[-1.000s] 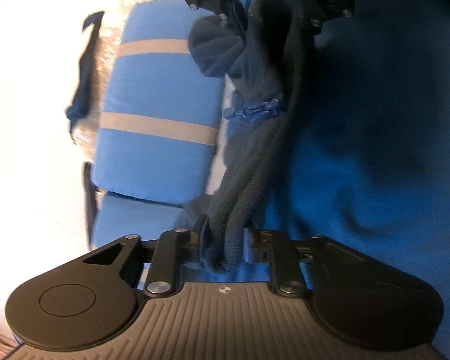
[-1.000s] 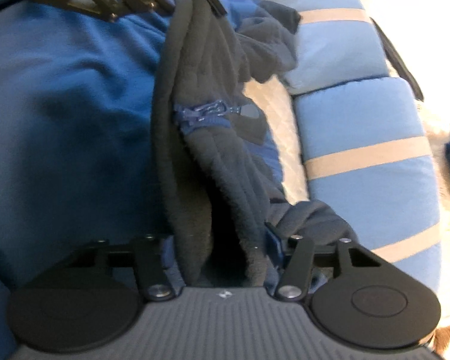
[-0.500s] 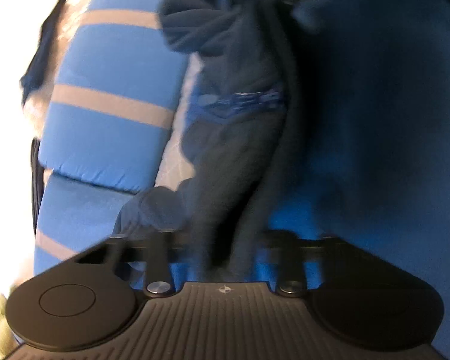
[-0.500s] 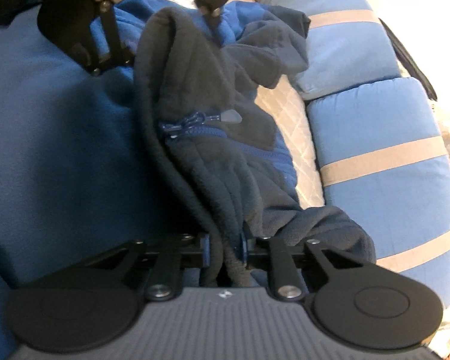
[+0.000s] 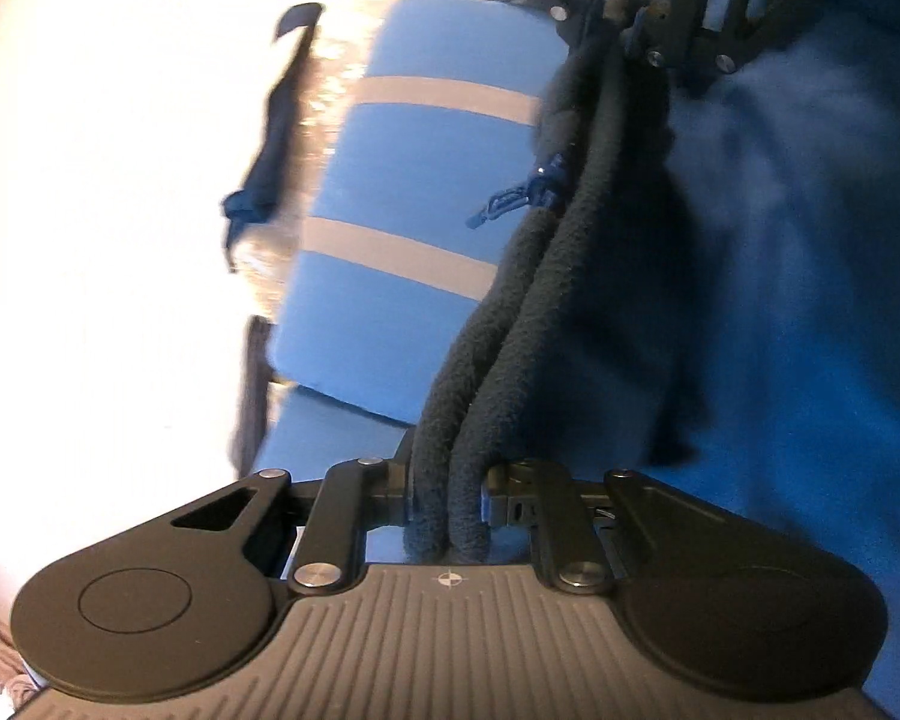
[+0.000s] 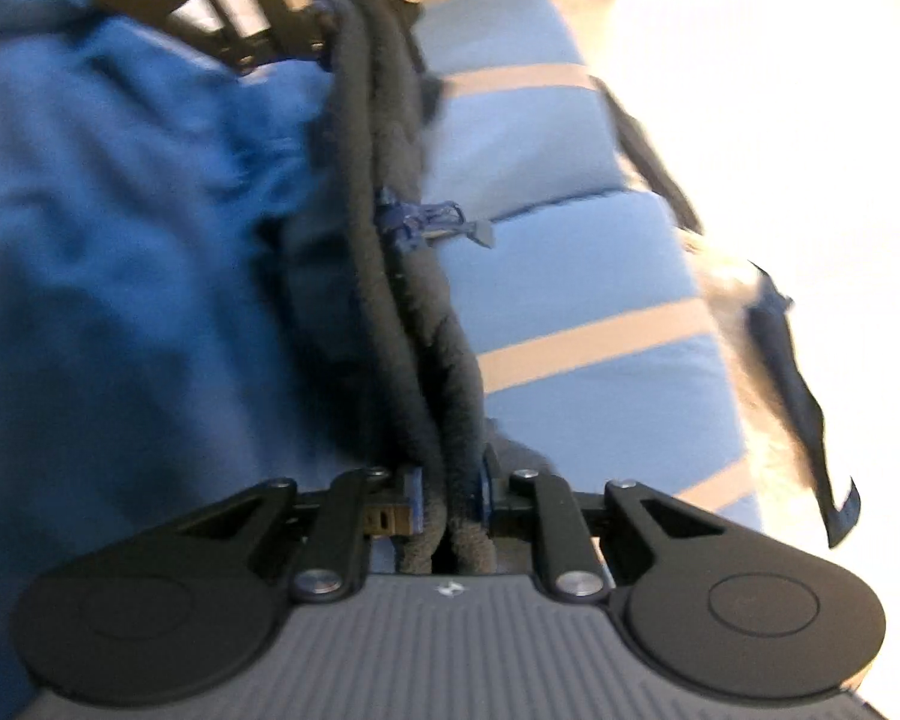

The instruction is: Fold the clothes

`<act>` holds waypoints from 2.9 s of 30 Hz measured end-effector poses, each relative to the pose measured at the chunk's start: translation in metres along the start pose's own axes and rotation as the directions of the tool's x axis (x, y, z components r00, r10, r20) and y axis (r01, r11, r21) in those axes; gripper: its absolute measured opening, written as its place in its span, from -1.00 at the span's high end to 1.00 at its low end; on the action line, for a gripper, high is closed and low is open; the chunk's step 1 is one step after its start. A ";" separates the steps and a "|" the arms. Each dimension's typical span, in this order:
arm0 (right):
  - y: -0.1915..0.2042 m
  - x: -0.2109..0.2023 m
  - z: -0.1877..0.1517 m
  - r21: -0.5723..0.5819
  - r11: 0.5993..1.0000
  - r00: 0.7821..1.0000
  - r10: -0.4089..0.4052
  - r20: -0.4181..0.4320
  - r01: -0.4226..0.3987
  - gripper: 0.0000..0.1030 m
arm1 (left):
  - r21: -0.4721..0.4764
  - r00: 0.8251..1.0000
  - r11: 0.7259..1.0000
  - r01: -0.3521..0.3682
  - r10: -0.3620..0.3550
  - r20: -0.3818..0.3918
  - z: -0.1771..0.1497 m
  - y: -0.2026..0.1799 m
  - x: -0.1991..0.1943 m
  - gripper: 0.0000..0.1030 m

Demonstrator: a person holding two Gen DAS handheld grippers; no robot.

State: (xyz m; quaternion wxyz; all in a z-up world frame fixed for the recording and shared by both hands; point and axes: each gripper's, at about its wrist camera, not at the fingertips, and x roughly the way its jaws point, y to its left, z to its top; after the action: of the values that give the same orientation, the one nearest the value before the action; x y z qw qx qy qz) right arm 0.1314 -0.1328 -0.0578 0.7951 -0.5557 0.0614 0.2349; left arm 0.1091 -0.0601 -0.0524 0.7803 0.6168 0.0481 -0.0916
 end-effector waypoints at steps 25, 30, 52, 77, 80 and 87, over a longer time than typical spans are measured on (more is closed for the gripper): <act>-0.096 0.224 0.022 0.277 0.958 0.991 -0.036 -0.130 0.071 0.70 | -0.125 0.990 0.992 0.016 -0.033 -0.135 0.026 0.001 0.274 0.73; -0.079 0.259 0.014 0.279 0.960 0.988 0.035 -0.150 0.009 0.27 | -0.141 0.978 0.987 0.077 -0.103 -0.183 0.017 -0.028 0.317 0.60; -0.182 0.215 -0.152 0.705 0.668 0.929 0.368 -0.033 -0.239 -0.87 | -0.448 0.949 0.879 0.162 -0.263 -0.172 0.035 0.013 0.235 -0.50; -0.128 0.283 -0.191 0.827 0.412 0.838 0.531 0.123 -0.383 0.15 | -0.695 0.891 0.661 0.283 -0.450 -0.066 0.042 -0.049 0.218 -0.50; -0.127 0.269 -0.185 0.797 0.457 0.845 0.522 0.119 -0.395 0.80 | -0.698 0.885 0.656 0.287 -0.460 -0.069 0.042 -0.052 0.220 -0.50; -0.142 0.246 -0.185 0.744 0.632 0.937 0.350 -0.024 -0.217 0.84 | -0.724 0.879 0.632 0.277 -0.470 -0.074 0.037 -0.048 0.217 -0.50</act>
State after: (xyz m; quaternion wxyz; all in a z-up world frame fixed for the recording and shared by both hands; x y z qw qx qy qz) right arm 0.4408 -0.2654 -0.0943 0.8948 -0.1926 0.3027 0.2656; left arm 0.3104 -0.1246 -0.1306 0.9035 0.2607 0.3068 -0.1471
